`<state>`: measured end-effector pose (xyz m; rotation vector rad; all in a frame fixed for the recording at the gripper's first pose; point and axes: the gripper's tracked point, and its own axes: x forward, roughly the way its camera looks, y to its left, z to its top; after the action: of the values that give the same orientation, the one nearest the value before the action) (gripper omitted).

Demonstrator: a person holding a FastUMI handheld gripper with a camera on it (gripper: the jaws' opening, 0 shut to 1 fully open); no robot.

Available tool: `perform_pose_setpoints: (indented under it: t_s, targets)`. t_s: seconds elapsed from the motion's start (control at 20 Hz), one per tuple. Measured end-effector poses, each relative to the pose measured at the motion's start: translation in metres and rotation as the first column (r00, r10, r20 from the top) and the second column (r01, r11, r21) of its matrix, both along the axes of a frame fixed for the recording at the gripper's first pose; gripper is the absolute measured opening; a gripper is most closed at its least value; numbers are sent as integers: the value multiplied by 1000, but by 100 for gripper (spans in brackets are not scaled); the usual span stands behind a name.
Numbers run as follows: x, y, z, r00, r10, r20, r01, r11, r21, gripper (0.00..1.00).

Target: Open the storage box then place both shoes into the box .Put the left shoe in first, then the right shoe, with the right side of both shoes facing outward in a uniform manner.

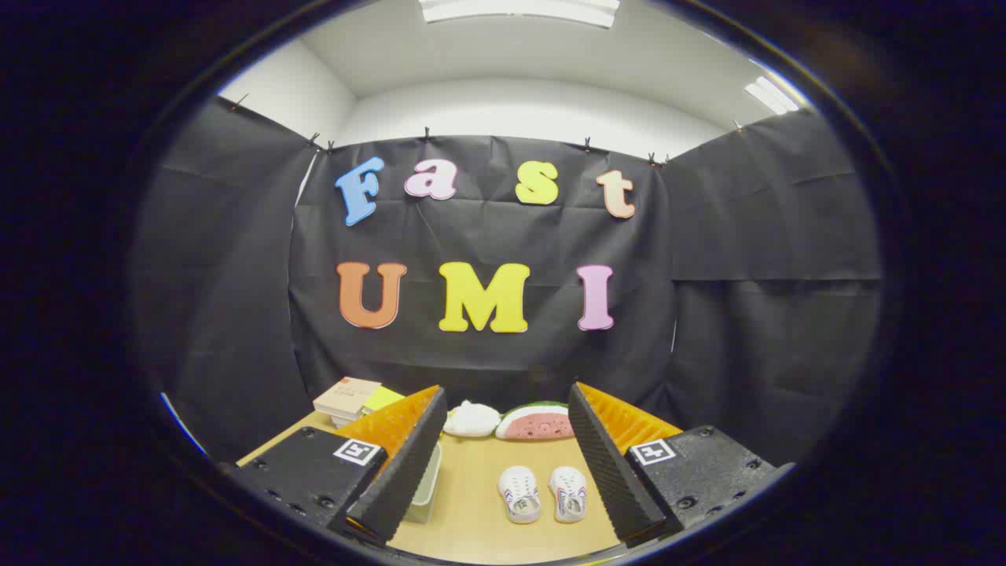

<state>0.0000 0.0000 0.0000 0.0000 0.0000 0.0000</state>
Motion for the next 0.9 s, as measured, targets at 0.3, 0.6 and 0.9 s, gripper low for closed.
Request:
perform_pose_setpoints:
  t_s: [0.3, 0.6, 0.9]
  targets:
    - [-15, 8, 27, 996, 14, 93, -16, 1000, 20, 100]
    - [-9, 22, 26, 998, 22, 62, -20, 999, -35, 100]
    - [4, 17, 12, 1000, 8, 19, -8, 1000, -9, 100]
